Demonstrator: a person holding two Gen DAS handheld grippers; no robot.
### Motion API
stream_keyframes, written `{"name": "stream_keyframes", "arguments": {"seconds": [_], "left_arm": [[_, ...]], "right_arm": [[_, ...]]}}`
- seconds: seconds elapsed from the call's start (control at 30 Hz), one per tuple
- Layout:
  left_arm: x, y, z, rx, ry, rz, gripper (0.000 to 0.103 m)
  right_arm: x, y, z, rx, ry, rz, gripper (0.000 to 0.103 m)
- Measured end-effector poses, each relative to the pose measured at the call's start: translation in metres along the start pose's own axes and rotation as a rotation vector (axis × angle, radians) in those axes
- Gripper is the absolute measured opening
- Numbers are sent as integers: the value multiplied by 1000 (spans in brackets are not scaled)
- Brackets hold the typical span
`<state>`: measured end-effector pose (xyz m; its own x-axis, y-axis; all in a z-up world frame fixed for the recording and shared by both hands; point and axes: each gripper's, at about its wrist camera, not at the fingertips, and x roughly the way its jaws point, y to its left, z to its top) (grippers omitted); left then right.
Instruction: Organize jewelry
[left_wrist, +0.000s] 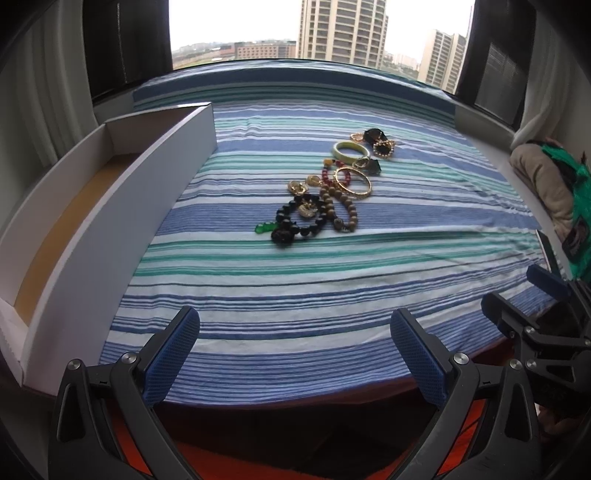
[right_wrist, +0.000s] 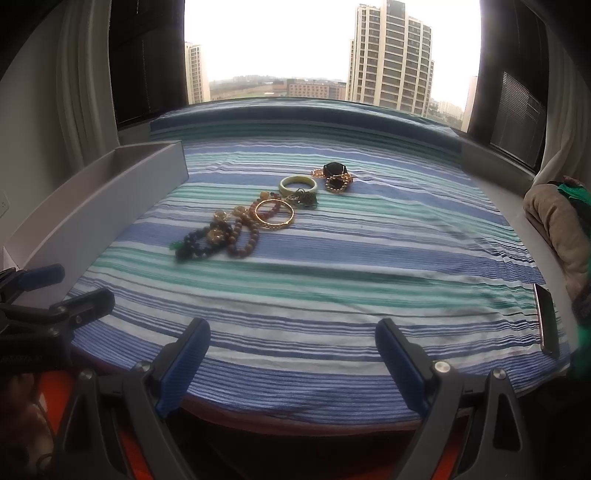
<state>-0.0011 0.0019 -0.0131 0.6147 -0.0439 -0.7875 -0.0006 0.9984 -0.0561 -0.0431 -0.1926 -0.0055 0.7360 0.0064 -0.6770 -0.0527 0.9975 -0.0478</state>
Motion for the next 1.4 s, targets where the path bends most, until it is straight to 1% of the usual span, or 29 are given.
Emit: {"name": "stream_keyframes", "arguments": {"seconds": [0.17, 0.73, 1.0, 1.07, 1.13, 1.23, 1.3, 1.4], "left_arm": [[4, 1, -2, -7, 19, 6, 102], [7, -2, -1, -7, 33, -6, 102], [12, 5, 15, -11, 10, -2, 102], [18, 4, 20, -9, 30, -29, 102], [25, 2, 25, -3, 64, -88, 102], [35, -7, 33, 17, 100, -150, 102], [41, -16, 42, 43, 116, -167, 102], [55, -33, 54, 98, 115, -177, 102]], "right_arm": [[2, 0, -2, 2, 10, 5, 93], [4, -4, -5, 17, 11, 12, 93], [7, -17, -5, 52, 2, 2, 93], [10, -22, -5, 64, 6, -1, 93], [10, -27, -4, 73, 5, -3, 93], [10, -33, -5, 88, -4, -9, 93], [11, -39, -6, 100, -3, -9, 93], [14, -43, -10, 117, 6, -5, 93]]}}
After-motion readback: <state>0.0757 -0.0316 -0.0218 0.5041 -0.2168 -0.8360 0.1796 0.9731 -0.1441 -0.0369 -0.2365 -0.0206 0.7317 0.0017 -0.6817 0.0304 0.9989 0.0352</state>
